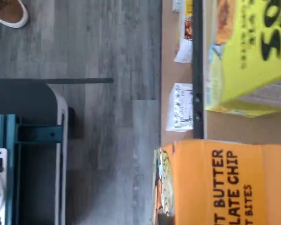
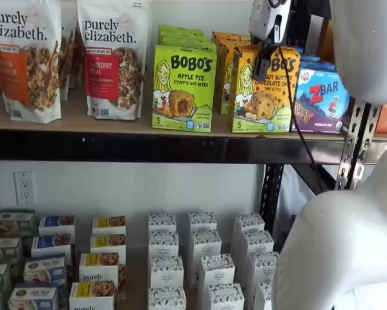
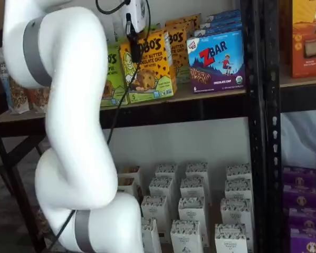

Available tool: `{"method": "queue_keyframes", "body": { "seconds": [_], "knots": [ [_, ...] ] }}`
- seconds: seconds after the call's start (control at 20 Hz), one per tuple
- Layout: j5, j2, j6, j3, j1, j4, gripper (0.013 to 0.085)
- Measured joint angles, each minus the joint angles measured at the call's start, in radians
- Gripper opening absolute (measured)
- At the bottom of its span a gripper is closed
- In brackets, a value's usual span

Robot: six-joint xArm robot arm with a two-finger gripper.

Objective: Pick up the orange box on the top shelf, the fifth box from the left

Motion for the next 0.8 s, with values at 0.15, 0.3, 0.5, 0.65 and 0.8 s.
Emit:
{"method": "queue_keyframes", "body": {
  "seconds": [0.15,0.3,0.5,0.65,0.8],
  "knots": [
    [0.016,-0.044,0.006,0.03,0.0,0.015,0.033],
    [0.031,-0.093,0.012,0.067,0.004,0.018,0.033],
    [0.038,-0.144,0.017,0.118,0.01,0.011,0.033],
    [0.041,-0.186,0.018,0.16,0.011,0.013,0.033],
    [0.044,-0.22,0.02,0.195,0.011,0.018,0.033]
  ]
}}
